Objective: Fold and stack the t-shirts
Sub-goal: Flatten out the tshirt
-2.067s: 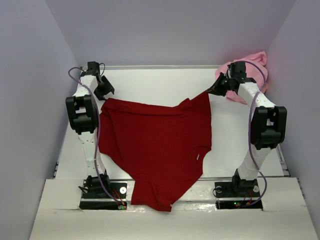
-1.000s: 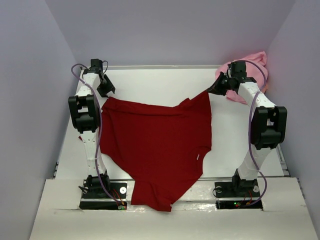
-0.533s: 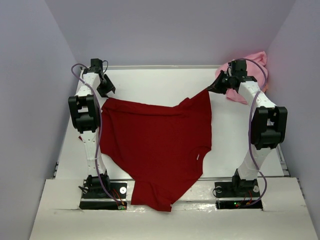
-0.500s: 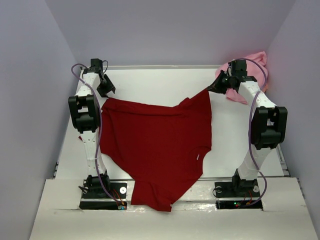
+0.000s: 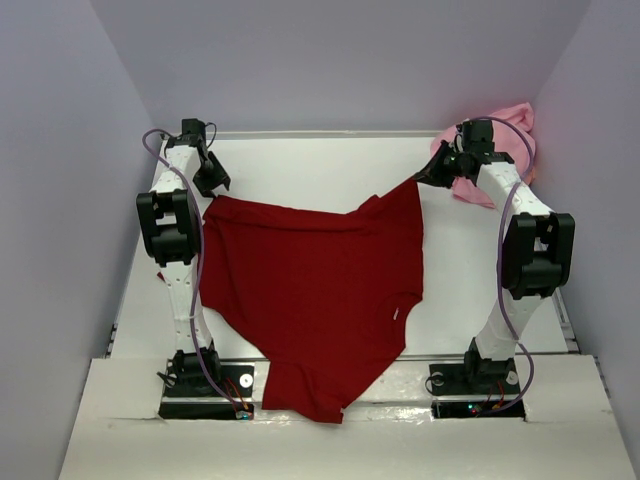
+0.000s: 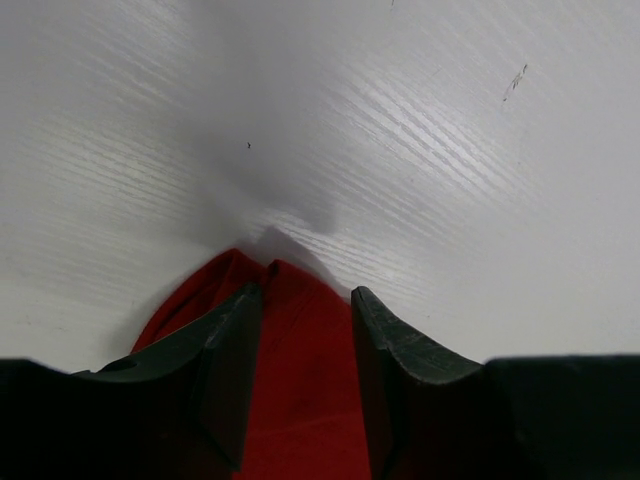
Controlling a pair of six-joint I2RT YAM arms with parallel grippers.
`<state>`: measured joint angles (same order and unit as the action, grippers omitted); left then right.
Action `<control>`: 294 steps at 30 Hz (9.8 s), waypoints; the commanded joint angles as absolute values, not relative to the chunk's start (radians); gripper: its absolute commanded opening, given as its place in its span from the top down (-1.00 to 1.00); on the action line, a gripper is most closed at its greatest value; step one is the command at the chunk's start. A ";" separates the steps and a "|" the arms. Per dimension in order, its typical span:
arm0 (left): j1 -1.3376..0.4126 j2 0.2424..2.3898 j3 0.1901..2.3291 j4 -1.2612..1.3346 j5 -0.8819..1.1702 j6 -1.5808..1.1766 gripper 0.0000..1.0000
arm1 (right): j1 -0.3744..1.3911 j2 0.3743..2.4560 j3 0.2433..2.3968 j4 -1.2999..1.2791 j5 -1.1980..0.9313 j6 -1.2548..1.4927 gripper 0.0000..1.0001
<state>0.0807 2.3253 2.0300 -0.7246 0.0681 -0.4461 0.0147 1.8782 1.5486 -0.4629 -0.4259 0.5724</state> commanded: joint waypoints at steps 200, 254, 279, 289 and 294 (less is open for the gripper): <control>0.196 2.396 2.289 -0.448 0.189 -0.660 1.00 | -0.037 1.782 1.137 -0.449 -0.397 0.614 -0.08; 0.227 2.385 2.270 -0.532 0.144 -0.621 1.00 | 0.019 2.094 1.397 -0.503 -0.337 0.652 1.00; 0.232 2.371 2.178 -0.545 0.130 -0.620 0.97 | -0.058 2.407 1.928 -0.724 -0.333 0.594 1.00; 0.235 2.425 2.255 -0.459 0.172 -0.617 0.13 | -0.058 2.370 1.845 -0.723 -0.327 0.589 1.00; 0.244 2.473 2.276 -0.351 0.297 -0.624 0.12 | -0.058 2.342 1.806 -0.710 -0.334 0.588 1.00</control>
